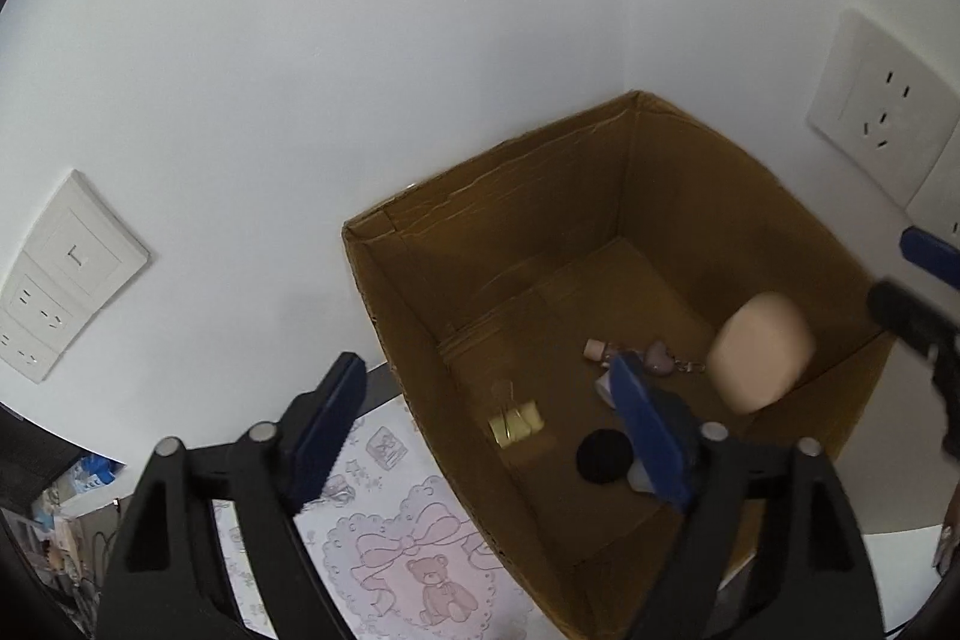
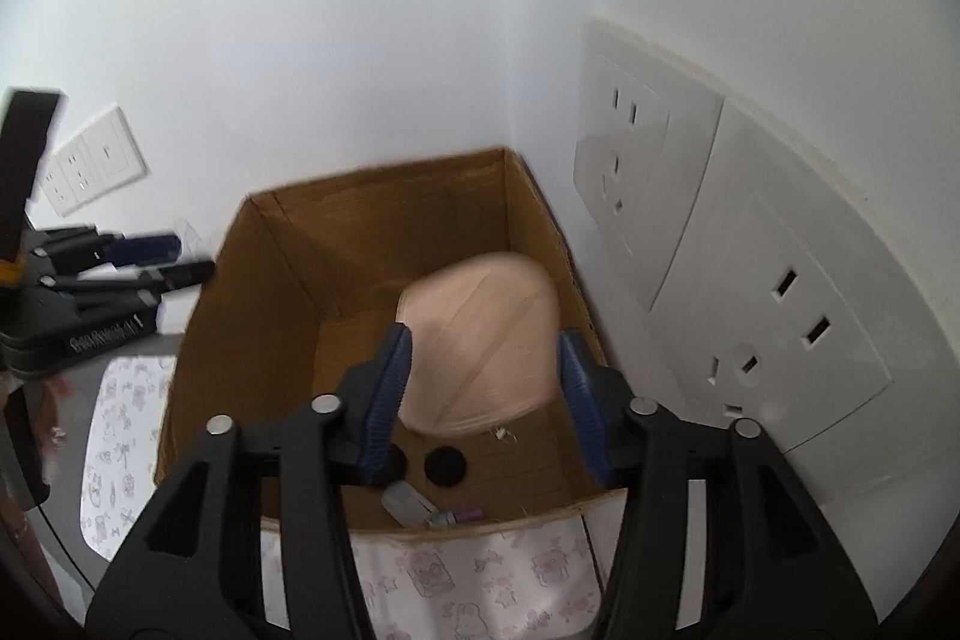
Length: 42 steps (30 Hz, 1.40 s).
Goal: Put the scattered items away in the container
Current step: 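Open both grippers to drop the clip and sponge into the box, then move both tools back toward the white USB cable on the cloth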
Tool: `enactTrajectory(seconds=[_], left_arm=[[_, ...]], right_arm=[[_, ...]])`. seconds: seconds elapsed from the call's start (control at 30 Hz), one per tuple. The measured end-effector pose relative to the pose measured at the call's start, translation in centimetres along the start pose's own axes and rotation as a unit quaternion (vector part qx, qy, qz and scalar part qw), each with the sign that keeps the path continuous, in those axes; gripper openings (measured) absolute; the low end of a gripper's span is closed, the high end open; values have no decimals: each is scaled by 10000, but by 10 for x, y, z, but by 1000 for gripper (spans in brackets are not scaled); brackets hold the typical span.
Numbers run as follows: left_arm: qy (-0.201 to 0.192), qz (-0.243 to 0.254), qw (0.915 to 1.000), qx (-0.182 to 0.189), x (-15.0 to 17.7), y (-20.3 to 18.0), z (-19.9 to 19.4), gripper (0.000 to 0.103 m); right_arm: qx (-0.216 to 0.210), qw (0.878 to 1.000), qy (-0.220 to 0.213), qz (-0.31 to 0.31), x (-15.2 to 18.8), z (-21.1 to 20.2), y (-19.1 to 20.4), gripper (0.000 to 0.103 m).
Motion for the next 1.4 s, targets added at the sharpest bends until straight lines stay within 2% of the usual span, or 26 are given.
enactTrajectory(seconds=[0.03,0.1,0.2,0.47,0.53,0.63,1.1,1.4], left_arm=[[-15,-63,9999,88,0,1,-2,83],[-64,-201,9995,218,-1,4,-5,83],[-114,-273,9994,185,-2,9,-10,83],[3,-173,9999,7,-1,10,-5,84],[-16,93,9999,96,-1,6,-4,84],[-7,128,9999,104,-1,4,-5,84],[-62,118,9999,-82,6,13,-15,84],[-133,-87,9998,-129,20,38,-26,84]], right_arm=[[-68,10000,-19,-8,0,-1,3,66],[-199,9998,-31,-74,-1,-2,14,85],[-92,9997,-119,-181,-1,-2,23,95],[-71,9998,-127,-150,-2,-2,25,97],[-87,9998,-132,-119,-2,-4,24,97],[-96,9998,-148,-94,-2,-7,23,97],[-62,9998,-176,-99,-2,-12,23,97],[-51,9996,-192,-182,-2,-19,36,97]])
Point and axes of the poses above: each gripper's, at about its wrist camera, not at the fingertips, and z roughly the way its jaws point, y to its left, x to its underside, the point moved 7 cm from there along z, roughly the way its jaws point, and after that the axes turned 8 degrees about y, right-handed, at the moved point
